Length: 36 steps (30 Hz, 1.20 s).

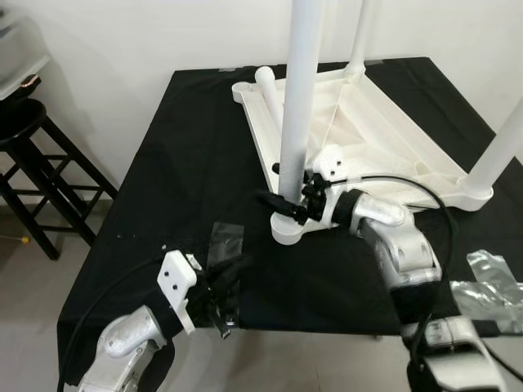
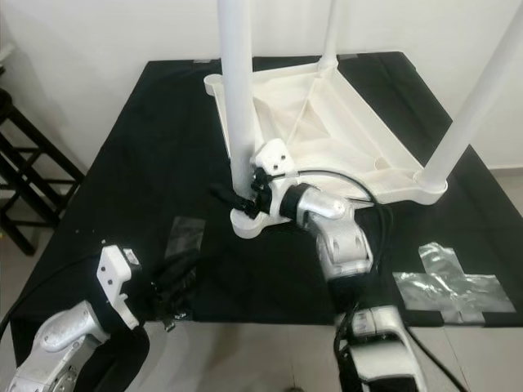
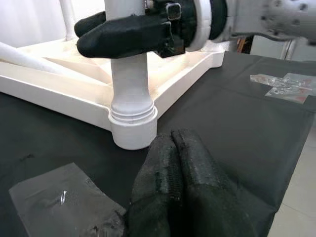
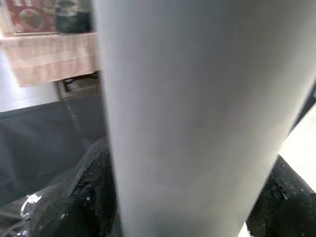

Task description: Building children table

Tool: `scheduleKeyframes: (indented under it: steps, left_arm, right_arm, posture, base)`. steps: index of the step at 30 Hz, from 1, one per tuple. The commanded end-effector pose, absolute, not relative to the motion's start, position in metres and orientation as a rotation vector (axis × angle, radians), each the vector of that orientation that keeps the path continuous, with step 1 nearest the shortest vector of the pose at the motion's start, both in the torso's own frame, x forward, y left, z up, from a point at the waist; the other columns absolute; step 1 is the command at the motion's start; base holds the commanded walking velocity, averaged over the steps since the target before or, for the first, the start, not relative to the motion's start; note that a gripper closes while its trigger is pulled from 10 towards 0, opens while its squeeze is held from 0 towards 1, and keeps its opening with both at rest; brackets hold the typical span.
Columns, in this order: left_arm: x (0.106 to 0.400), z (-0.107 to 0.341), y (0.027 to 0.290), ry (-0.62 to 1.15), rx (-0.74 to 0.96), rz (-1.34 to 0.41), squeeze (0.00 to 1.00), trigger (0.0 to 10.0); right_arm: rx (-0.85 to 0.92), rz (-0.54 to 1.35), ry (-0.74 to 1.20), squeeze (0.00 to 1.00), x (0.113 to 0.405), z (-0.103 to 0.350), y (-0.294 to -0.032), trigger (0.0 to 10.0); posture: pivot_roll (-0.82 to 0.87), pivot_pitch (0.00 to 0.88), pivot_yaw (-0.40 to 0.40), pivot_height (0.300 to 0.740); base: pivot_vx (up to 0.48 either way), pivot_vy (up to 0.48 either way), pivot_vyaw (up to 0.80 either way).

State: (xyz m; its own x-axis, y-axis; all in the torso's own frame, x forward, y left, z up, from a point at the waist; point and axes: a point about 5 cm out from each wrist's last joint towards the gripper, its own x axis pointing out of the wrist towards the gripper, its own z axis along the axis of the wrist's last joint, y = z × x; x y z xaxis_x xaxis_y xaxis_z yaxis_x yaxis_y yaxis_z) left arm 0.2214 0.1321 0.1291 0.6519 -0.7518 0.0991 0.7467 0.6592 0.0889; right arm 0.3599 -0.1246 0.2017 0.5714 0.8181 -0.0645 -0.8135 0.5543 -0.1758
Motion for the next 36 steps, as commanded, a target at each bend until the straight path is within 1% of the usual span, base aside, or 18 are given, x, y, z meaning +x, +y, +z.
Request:
scheduleKeyframes:
  steps: [1,3,4,5,10,15,18,20,21,22,23,24,25,26,27,29,31,36]
  left_arm:
    - [0.220,0.126,0.133,-0.124,0.044,-0.853,0.00,0.0]
    - [0.220,0.126,0.133,-0.124,0.044,-0.852,0.00,0.0]
    - [0.220,0.126,0.133,-0.124,0.044,-0.852,0.00,0.0]
    - [0.220,0.126,0.134,-0.124,0.044,-0.852,0.00,0.0]
    - [0.220,0.126,0.134,-0.124,0.045,-0.849,0.00,0.0]
    - [0.220,0.126,0.134,-0.125,0.044,-0.847,0.00,0.0]
    - [0.220,0.127,0.134,-0.126,0.044,-0.846,0.00,0.0]
    - [0.219,0.127,0.134,-0.126,0.043,-0.846,0.00,0.0]
    - [0.219,0.127,0.134,-0.126,0.043,-0.846,0.00,0.0]
    - [0.219,0.127,0.134,-0.126,0.043,-0.846,0.00,0.0]
    - [0.219,0.127,0.134,-0.126,0.043,-0.846,0.00,0.0]
    - [0.219,0.126,0.135,-0.125,0.043,-0.847,0.00,0.0]
    - [0.219,0.126,0.135,-0.125,0.043,-0.846,0.00,0.0]
    - [0.219,0.126,0.136,-0.125,0.044,-0.846,0.00,0.0]
    - [0.219,0.126,0.136,-0.125,0.044,-0.846,0.00,0.0]
    - [0.220,0.126,0.137,-0.124,0.046,-0.845,0.00,0.0]
    - [0.220,0.126,0.137,-0.124,0.047,-0.844,0.00,0.0]
    - [0.221,0.126,0.136,-0.125,0.046,-0.845,0.00,0.0]
  right_arm:
    - [-0.168,0.983,-0.026,0.00,0.364,0.199,-0.126,10.0]
    - [-0.159,0.992,-0.028,0.00,0.366,0.200,-0.126,10.0]
    - [-0.147,1.011,-0.031,0.00,0.367,0.202,-0.125,1.0]
    - [-0.143,1.048,-0.025,0.00,0.367,0.201,-0.125,0.0]
    - [-0.143,1.094,-0.017,0.00,0.368,0.201,-0.126,0.0]
    - [-0.149,1.099,-0.019,0.00,0.369,0.200,-0.126,0.0]
    - [-0.163,1.062,-0.016,0.00,0.367,0.197,-0.127,0.0]
    - [-0.175,0.965,0.023,0.00,0.363,0.186,-0.123,0.0]
    - [-0.175,0.965,0.023,0.00,0.363,0.186,-0.123,0.0]
    - [-0.156,0.873,0.060,0.00,0.359,0.176,-0.116,0.0]
    - [-0.156,0.873,0.060,0.00,0.359,0.176,-0.116,0.0]
    - [-0.141,0.813,0.083,0.00,0.355,0.170,-0.112,0.0]
    - [-0.118,0.652,0.108,0.00,0.343,0.158,-0.099,0.0]
    - [-0.100,0.530,0.122,0.00,0.333,0.151,-0.094,0.0]
    - [-0.100,0.530,0.122,0.00,0.333,0.151,-0.094,0.0]
    - [-0.081,0.427,0.099,0.00,0.319,0.153,-0.080,0.0]
    - [-0.092,0.427,0.064,0.00,0.320,0.159,-0.075,0.0]
    - [-0.094,0.407,0.054,0.00,0.326,0.162,-0.078,0.0]
  posture:
    - [0.03,0.086,0.028,0.740]
    - [0.03,0.088,0.028,0.740]
    - [0.04,0.090,0.028,0.740]
    - [0.04,0.093,0.029,0.740]
    - [0.04,0.096,0.028,0.740]
    - [0.03,0.099,0.027,0.740]
    - [0.03,0.100,0.026,0.740]
    - [0.02,0.102,0.022,0.740]
    - [0.02,0.102,0.022,0.740]
    - [0.02,0.103,0.021,0.740]
    - [0.02,0.103,0.021,0.740]
    - [0.02,0.104,0.019,0.740]
    - [0.02,0.107,0.022,0.740]
    - [0.02,0.107,0.022,0.740]
    - [0.02,0.107,0.022,0.740]
    - [0.02,0.100,0.026,0.740]
    - [0.02,0.099,0.027,0.740]
    - [0.02,0.098,0.019,0.740]
  base:
    - [0.000,0.000,0.00]
    - [0.000,0.000,0.00]
    - [0.000,0.000,0.00]
    - [0.000,0.000,0.00]
    - [0.000,0.000,0.00]
    - [0.000,0.000,0.00]
    - [0.000,0.000,0.00]
    - [0.000,0.000,0.00]
    - [0.000,0.000,0.00]
    - [0.000,0.000,0.00]
    - [0.000,0.000,0.00]
    - [0.000,0.000,0.00]
    - [0.000,0.000,0.00]
    - [0.000,0.000,0.00]
    - [0.000,0.000,0.00]
    - [0.000,0.000,0.00]
    - [0.000,0.000,0.00]
    - [0.000,0.000,0.00]
